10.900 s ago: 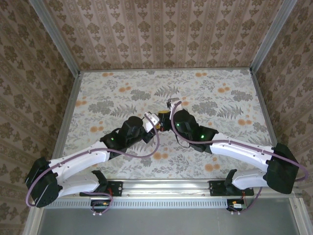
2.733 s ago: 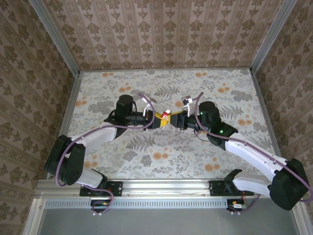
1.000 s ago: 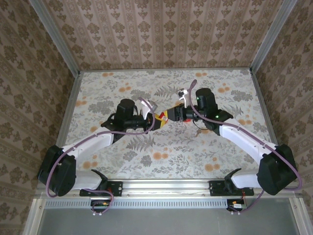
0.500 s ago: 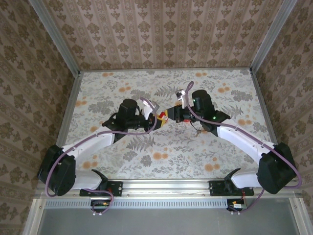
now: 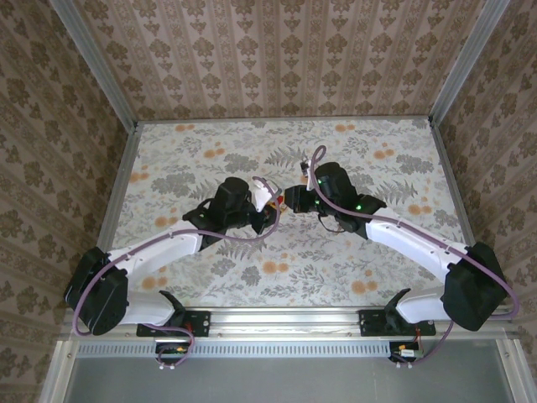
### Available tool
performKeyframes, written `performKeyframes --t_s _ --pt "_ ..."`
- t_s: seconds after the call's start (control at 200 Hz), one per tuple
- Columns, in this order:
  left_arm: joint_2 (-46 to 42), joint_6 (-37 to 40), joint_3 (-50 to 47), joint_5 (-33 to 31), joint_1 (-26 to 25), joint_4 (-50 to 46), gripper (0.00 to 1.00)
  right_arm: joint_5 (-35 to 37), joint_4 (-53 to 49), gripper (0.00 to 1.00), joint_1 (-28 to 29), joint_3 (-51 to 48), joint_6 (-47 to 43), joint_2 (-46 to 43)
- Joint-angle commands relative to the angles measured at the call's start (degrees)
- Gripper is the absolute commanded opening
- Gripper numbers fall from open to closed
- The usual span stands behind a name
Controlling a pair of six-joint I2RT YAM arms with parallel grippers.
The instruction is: Unlock with the key
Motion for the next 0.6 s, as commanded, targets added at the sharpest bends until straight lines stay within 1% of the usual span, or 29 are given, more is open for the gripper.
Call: performKeyframes --t_s 0.0,0.05,0.195,0.24,0.26,0.29,0.405,0.475,0.54,0.595 --pt "-1.6 1.8 1.2 -1.4 -0.7 3.2 0.0 -1.2 -1.1 0.22 1.4 3.3 2.0 0.4" --pt "-1.7 1.7 1.1 -1.3 -0.7 3.4 0.0 -1.5 -0.8 0.23 1.4 3.2 2.0 0.4" --pt "-1.5 1.5 0.9 -1.0 -0.6 3.4 0.0 -1.7 -0.9 0.32 1.3 3.6 1.9 -0.1" --pt "-1.4 1.2 0.8 -1.0 -0.6 3.6 0.0 -1.4 -0.9 0.39 1.4 3.7 2.0 -0.5" --pt "-1.3 1.2 0.8 -1.0 -0.6 3.7 0.0 -1.1 -1.0 0.44 1.3 3.8 2.0 -0.6" --pt "-1.3 1.0 0.8 -1.0 -0.6 3.9 0.0 -0.5 -1.3 0.49 1.2 3.8 2.1 -1.0" --pt "-1.2 0.8 0.5 -1.6 -0.5 4.3 0.0 4.1 -3.6 0.61 0.9 4.3 2.7 -2.6" --pt "-1.1 0.9 0.4 -1.6 -0.5 4.6 0.0 6.3 -5.7 0.65 0.8 4.8 3.6 -2.7" --pt "-1.0 0.8 0.5 -1.6 -0.4 4.6 0.0 6.4 -6.6 0.68 0.8 4.9 4.8 -2.1" --pt "-1.0 0.9 0.6 -1.8 -0.4 4.5 0.0 5.8 -6.5 0.69 0.8 4.6 5.6 -1.7"
